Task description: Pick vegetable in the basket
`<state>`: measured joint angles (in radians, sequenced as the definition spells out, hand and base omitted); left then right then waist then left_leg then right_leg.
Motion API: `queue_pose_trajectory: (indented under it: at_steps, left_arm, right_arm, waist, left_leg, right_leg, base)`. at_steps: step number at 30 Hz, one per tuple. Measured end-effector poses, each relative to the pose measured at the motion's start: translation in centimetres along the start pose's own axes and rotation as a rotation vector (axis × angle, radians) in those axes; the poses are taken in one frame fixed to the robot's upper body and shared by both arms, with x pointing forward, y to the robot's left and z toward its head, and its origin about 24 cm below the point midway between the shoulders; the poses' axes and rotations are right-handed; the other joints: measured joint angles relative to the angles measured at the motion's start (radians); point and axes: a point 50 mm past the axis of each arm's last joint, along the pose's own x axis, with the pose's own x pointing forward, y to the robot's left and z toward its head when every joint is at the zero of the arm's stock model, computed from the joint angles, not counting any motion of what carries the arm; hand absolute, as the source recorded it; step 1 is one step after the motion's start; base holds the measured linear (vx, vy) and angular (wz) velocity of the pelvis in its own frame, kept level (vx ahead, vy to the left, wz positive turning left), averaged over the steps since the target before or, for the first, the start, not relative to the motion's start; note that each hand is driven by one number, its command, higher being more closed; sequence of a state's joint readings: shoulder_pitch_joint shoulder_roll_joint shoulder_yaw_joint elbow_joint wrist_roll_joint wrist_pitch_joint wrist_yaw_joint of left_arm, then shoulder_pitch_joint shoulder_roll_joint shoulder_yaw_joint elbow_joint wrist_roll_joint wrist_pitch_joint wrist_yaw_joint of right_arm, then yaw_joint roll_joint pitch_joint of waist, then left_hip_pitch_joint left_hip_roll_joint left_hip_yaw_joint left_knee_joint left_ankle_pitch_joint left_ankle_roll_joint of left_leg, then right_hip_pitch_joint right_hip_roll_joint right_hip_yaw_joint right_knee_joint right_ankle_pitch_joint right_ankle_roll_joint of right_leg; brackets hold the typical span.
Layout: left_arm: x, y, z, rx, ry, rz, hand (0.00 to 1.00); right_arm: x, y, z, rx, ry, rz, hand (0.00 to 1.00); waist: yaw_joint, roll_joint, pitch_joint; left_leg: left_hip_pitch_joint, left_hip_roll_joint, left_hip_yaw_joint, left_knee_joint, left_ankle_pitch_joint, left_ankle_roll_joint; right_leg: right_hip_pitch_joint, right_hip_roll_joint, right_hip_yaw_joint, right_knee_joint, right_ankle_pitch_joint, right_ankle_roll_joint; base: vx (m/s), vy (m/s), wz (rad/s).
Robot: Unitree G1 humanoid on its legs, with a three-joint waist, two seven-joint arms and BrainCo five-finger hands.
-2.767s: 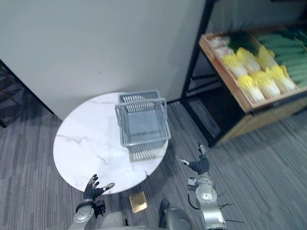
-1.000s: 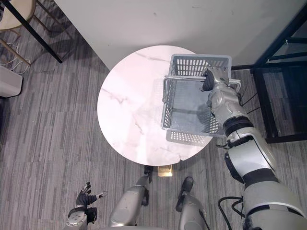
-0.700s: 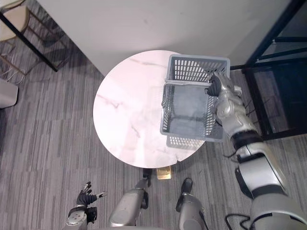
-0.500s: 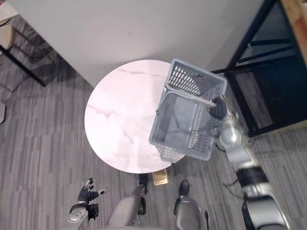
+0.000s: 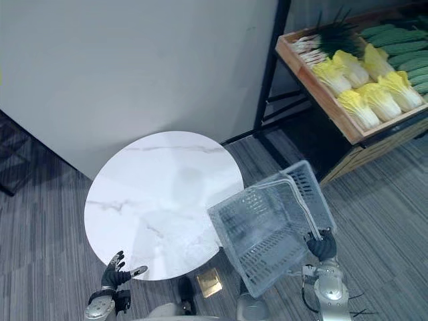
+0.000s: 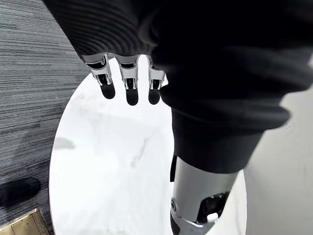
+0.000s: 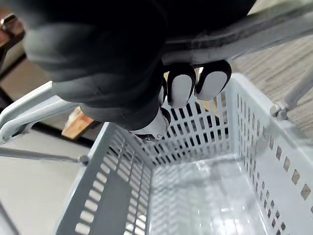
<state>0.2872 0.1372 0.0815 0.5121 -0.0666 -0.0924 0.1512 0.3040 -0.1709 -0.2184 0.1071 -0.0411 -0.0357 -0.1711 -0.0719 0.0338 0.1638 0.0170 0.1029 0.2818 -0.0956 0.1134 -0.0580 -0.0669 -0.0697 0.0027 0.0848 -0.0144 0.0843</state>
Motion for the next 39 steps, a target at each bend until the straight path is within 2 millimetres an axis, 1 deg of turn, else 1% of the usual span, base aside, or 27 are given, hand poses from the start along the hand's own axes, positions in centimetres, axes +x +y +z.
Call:
queue_pose_trajectory:
  at_steps: [3, 5, 6, 7, 8, 9, 11, 12, 13, 14, 16, 18, 19, 20, 21, 22, 24, 25, 27, 29, 30, 31, 32, 35, 37, 38, 39]
  left_arm:
    - [-0.2, -0.1, 1.0, -0.018, -0.046, 0.0, 0.0]
    - [-0.1, 0.0, 3.5, -0.045, -0.151, 0.007, 0.0]
    - [-0.1, -0.1, 3.8, -0.05, -0.163, 0.005, 0.0]
    - [0.0, -0.2, 4.8, -0.069, -0.206, 0.007, 0.0]
    - [0.1, -0.3, 5.0, -0.071, -0.212, 0.006, 0.0]
    - [0.1, -0.3, 5.0, -0.077, -0.21, 0.005, 0.0]
    - [0.0, -0.2, 4.9, -0.083, -0.207, 0.011, 0.0]
    - [-0.1, 0.2, 4.8, -0.083, -0.203, 0.026, 0.0]
    - [0.0, 0.0, 4.7, -0.093, -0.195, 0.026, 0.0]
    - [-0.2, -0.9, 4.6, -0.123, -0.19, 0.014, 0.0]
    - [-0.5, -1.5, 4.3, -0.141, -0.181, 0.005, 0.0]
    - [-0.6, -1.9, 4.2, -0.141, -0.172, -0.009, 0.0]
    - [-0.6, -2.2, 4.2, -0.141, -0.173, -0.018, 0.0]
    - [-0.5, -2.3, 4.6, -0.144, -0.187, -0.02, 0.0]
    - [-0.5, -2.2, 5.0, -0.148, -0.2, -0.019, 0.0]
    - [-0.6, -2.4, 4.7, -0.149, -0.193, -0.026, 0.0]
    - [-1.0, -2.1, 4.4, -0.154, -0.188, -0.015, 0.0]
    - [-1.1, -1.9, 4.3, -0.156, -0.189, -0.01, 0.0]
    - [-1.4, -1.6, 3.9, -0.174, -0.175, 0.001, 0.0]
    - [-1.4, -1.8, 3.9, -0.182, -0.175, -0.001, 0.0]
    - [-1.4, -2.0, 3.9, -0.187, -0.174, -0.003, 0.0]
    - [-1.4, -2.0, 4.0, -0.187, -0.174, -0.005, 0.0]
    - [-1.2, -2.4, 4.5, -0.193, -0.189, -0.013, 0.0]
    - [-0.8, -2.8, 5.6, -0.2, -0.221, -0.023, 0.0]
    - [-0.5, -3.0, 6.4, -0.204, -0.245, -0.029, 0.0]
    - [-0.5, -2.6, 6.2, -0.209, -0.237, -0.003, 0.0]
    - [-0.5, -1.8, 5.7, -0.208, -0.218, 0.037, 0.0]
  right_arm:
    - [0.1, 0.5, 0.2, 0.065, 0.003, -0.018, 1.0]
    - [0.4, 0.7, 0.3, 0.128, 0.011, -0.061, 1.0]
    - [0.4, 0.5, 0.3, 0.135, 0.013, -0.07, 1.0]
    - [0.5, 0.2, 0.2, 0.156, 0.02, -0.099, 1.0]
    - [0.4, 0.1, 0.0, 0.162, 0.031, -0.109, 1.0]
    - [0.0, -0.5, -1.0, 0.17, 0.069, -0.142, 1.0]
    - [-0.4, -1.0, -1.8, 0.186, 0.104, -0.172, 1.0]
    - [-0.4, -1.0, -2.1, 0.183, 0.114, -0.178, 1.0]
    - [-0.3, -1.2, -2.1, 0.181, 0.115, -0.186, 1.0]
    - [-0.2, -1.7, -2.0, 0.178, 0.111, -0.209, 1.0]
    - [-0.1, -1.8, -2.0, 0.177, 0.109, -0.214, 1.0]
    - [0.5, -1.8, -1.2, 0.179, 0.081, -0.21, 1.0]
    - [0.9, -1.8, -0.7, 0.181, 0.062, -0.211, 1.0]
    - [1.0, -1.8, -0.5, 0.184, 0.056, -0.221, 1.0]
    - [1.1, -1.8, -0.4, 0.186, 0.052, -0.227, 1.0]
    - [1.3, -1.7, 0.0, 0.199, 0.036, -0.227, 1.0]
    - [0.9, -1.6, 0.4, 0.211, 0.017, -0.219, 1.0]
    - [0.8, -1.5, 0.6, 0.216, 0.008, -0.217, 1.0]
    - [0.8, -1.2, 1.6, 0.234, -0.03, -0.207, 1.0]
    - [0.6, -1.2, 1.7, 0.25, -0.034, -0.213, 1.0]
    - [0.6, -1.1, 1.5, 0.264, -0.025, -0.217, 1.0]
    - [0.4, -1.0, 1.3, 0.267, -0.017, -0.218, 1.0]
    - [-0.7, -1.0, 0.0, 0.273, 0.038, -0.233, 1.0]
    - [-0.7, -1.1, -0.1, 0.273, 0.043, -0.244, 1.0]
    - [-0.9, -1.2, -0.3, 0.271, 0.048, -0.247, 1.0]
    - [-0.3, -0.4, 0.5, 0.283, 0.022, -0.214, 1.0]
    - [0.2, 1.1, 1.6, 0.3, -0.013, -0.153, 1.0]
  waist:
    - [0.032, -0.015, 0.006]
    - [0.036, -0.041, 0.02]
    - [0.042, -0.036, 0.018]
    - [0.053, -0.027, 0.034]
    - [0.055, -0.027, 0.036]
    - [0.055, -0.037, 0.033]
    - [0.058, -0.057, 0.018]
    - [0.062, -0.085, -0.001]
    - [0.066, -0.075, -0.004]
    - [0.074, -0.044, -0.003]
    - [0.094, -0.028, -0.008]
    - [0.091, -0.002, 0.005]
    - [0.088, 0.015, 0.016]
    - [0.081, 0.001, 0.021]
    - [0.086, -0.02, 0.034]
    - [0.084, -0.018, 0.042]
    - [0.085, -0.018, 0.042]
    - [0.086, -0.017, 0.042]
    - [0.083, -0.007, 0.037]
    - [0.067, 0.002, 0.031]
    - [0.054, -0.008, 0.031]
    - [0.053, -0.019, 0.028]
    - [0.049, -0.025, 0.02]
    - [0.045, -0.023, 0.019]
    - [0.032, -0.027, 0.02]
    - [0.037, -0.027, 0.02]
    - [0.053, -0.028, 0.018]
  left_leg:
    - [-0.026, 0.007, 0.076, 0.028, -0.009, 0.01]
    - [-0.13, 0.038, 0.114, 0.197, -0.065, 0.049]
    - [-0.141, 0.057, 0.122, 0.208, -0.074, 0.058]
    - [-0.17, 0.093, 0.129, 0.247, -0.101, 0.069]
    - [-0.176, 0.099, 0.124, 0.261, -0.105, 0.069]
    - [-0.174, 0.1, 0.106, 0.271, -0.105, 0.071]
    - [-0.182, 0.089, 0.094, 0.272, -0.091, 0.084]
    - [-0.215, 0.076, 0.085, 0.279, -0.067, 0.065]
    - [-0.234, 0.076, 0.08, 0.283, -0.042, 0.053]
    - [-0.261, 0.1, 0.08, 0.27, 0.004, 0.058]
    - [-0.299, 0.124, 0.079, 0.268, 0.04, 0.048]
    - [-0.337, 0.145, 0.051, 0.242, 0.101, 0.026]
    - [-0.346, 0.154, 0.011, 0.182, 0.21, 0.004]
    - [-0.348, 0.135, -0.05, 0.13, 0.299, -0.05]
    - [-0.36, 0.137, -0.061, 0.21, 0.23, -0.061]
    - [-0.376, 0.143, -0.087, 0.467, 0.001, -0.002]
    - [-0.315, 0.144, -0.09, 0.633, -0.17, 0.002]
    - [-0.291, 0.144, -0.095, 0.657, -0.207, 0.001]
    - [-0.205, 0.144, -0.124, 0.659, -0.342, -0.004]
    - [-0.159, 0.138, -0.098, 0.565, -0.383, 0.003]
    - [-0.128, 0.135, -0.068, 0.482, -0.395, -0.042]
    - [-0.12, 0.126, -0.052, 0.46, -0.389, -0.048]
    - [-0.121, 0.122, -0.002, 0.49, -0.38, -0.053]
    - [-0.12, 0.124, 0.02, 0.492, -0.382, -0.049]
    - [-0.108, 0.119, 0.04, 0.497, -0.386, -0.042]
    - [-0.078, 0.133, 0.102, 0.497, -0.398, -0.042]
    - [-0.025, 0.181, 0.232, 0.467, -0.403, -0.046]
  right_leg:
    - [-0.039, -0.001, 0.041, 0.005, 0.04, -0.007]
    - [-0.068, -0.006, 0.058, -0.024, 0.089, 0.041]
    - [-0.068, -0.001, 0.052, -0.032, 0.087, 0.051]
    - [-0.127, -0.005, -0.007, 0.178, 0.003, -0.017]
    - [-0.159, -0.016, -0.032, 0.331, -0.069, -0.061]
    - [-0.154, -0.062, -0.057, 0.593, -0.171, -0.033]
    - [-0.094, -0.112, -0.049, 0.7, -0.193, -0.015]
    - [-0.043, -0.119, -0.039, 0.636, -0.182, 0.021]
    - [-0.036, -0.101, -0.042, 0.597, -0.207, 0.046]
    - [-0.02, -0.072, -0.059, 0.515, -0.229, 0.048]
    - [0.005, -0.053, -0.099, 0.414, -0.285, 0.026]
    - [-0.008, -0.02, -0.119, 0.379, -0.321, 0.004]
    - [-0.029, 0.003, -0.136, 0.379, -0.318, -0.009]
    - [-0.041, -0.014, -0.158, 0.363, -0.317, -0.055]
    - [-0.044, -0.023, -0.17, 0.358, -0.323, -0.068]
    - [-0.046, -0.025, -0.17, 0.368, -0.307, -0.087]
    - [-0.061, -0.018, -0.141, 0.366, -0.283, -0.097]
    - [-0.065, -0.011, -0.126, 0.365, -0.275, -0.097]
    - [-0.124, 0.035, -0.081, 0.351, -0.24, -0.108]
    - [-0.15, 0.041, -0.08, 0.35, -0.223, -0.099]
    - [-0.169, 0.036, -0.077, 0.35, -0.215, -0.09]
    - [-0.174, 0.03, -0.073, 0.344, -0.209, -0.081]
    - [-0.169, 0.034, -0.021, 0.296, -0.141, -0.052]
    - [-0.165, 0.038, 0.001, 0.263, -0.113, -0.048]
    - [-0.177, 0.052, 0.011, 0.261, -0.1, -0.049]
    - [-0.207, 0.08, -0.019, 0.262, -0.053, -0.047]
    - [-0.199, 0.091, -0.166, 0.16, 0.03, -0.104]
  base:
    - [-0.05, 0.013, -0.64]
    - [-0.1, 0.014, -0.32]
    - [-0.13, 0.011, -0.28]
    - [-0.11, -0.012, -0.13]
    - [-0.17, -0.056, 0.03]
    - [-0.13, -0.071, 0.21]
    - [-0.1, -0.142, 0.29]
    - [-0.11, -0.179, 0.25]
    - [-0.18, -0.195, 0.24]
    - [-0.2, -0.187, 0.14]
    - [-0.18, -0.174, 0.06]
    - [-0.26, -0.202, 0.11]
    - [-0.39, -0.271, 0.32]
    - [-0.33, -0.209, 0.27]
    - [-0.32, -0.191, 0.19]
    - [-0.31, -0.157, -0.04]
    - [-0.31, -0.107, -0.28]
    - [-0.23, -0.011, -0.59]
    - [-0.2, 0.052, -0.65]
    - [-0.19, 0.1, -0.23]
    - [-0.2, 0.107, -0.08]
    - [-0.15, 0.249, -0.6]
    - [-0.06, 0.241, -0.76]
    - [-0.01, 0.122, -0.44]
    - [-0.04, 0.039, -0.57]
    - [-0.09, 0.015, -2.21]
    - [-0.07, -0.006, -2.81]
